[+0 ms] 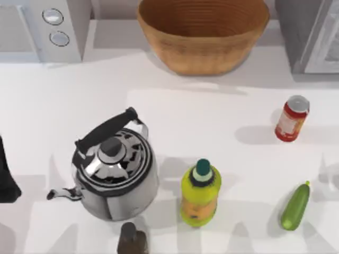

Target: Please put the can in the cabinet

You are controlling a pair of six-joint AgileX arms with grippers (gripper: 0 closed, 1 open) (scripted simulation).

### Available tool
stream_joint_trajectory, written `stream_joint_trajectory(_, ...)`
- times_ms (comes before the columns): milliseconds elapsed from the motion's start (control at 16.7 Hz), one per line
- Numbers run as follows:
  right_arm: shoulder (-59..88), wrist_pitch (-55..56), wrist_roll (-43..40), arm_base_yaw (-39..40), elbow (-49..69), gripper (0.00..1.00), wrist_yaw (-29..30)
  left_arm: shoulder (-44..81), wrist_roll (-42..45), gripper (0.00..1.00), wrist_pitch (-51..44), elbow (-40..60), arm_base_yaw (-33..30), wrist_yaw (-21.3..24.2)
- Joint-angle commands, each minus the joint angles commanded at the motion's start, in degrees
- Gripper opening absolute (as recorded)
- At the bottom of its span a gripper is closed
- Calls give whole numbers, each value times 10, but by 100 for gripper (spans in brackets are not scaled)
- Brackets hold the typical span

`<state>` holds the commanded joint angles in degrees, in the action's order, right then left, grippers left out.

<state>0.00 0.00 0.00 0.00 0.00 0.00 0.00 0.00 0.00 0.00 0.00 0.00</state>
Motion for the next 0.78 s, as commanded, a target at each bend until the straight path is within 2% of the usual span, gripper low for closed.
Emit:
stream_joint_trajectory(360,56,43,3,14,9,100,13,0,0,100,0,0,0,0)
stream_joint_trajectory(780,329,250,18,80,50,100,76,0,0,100,0,0,0,0)
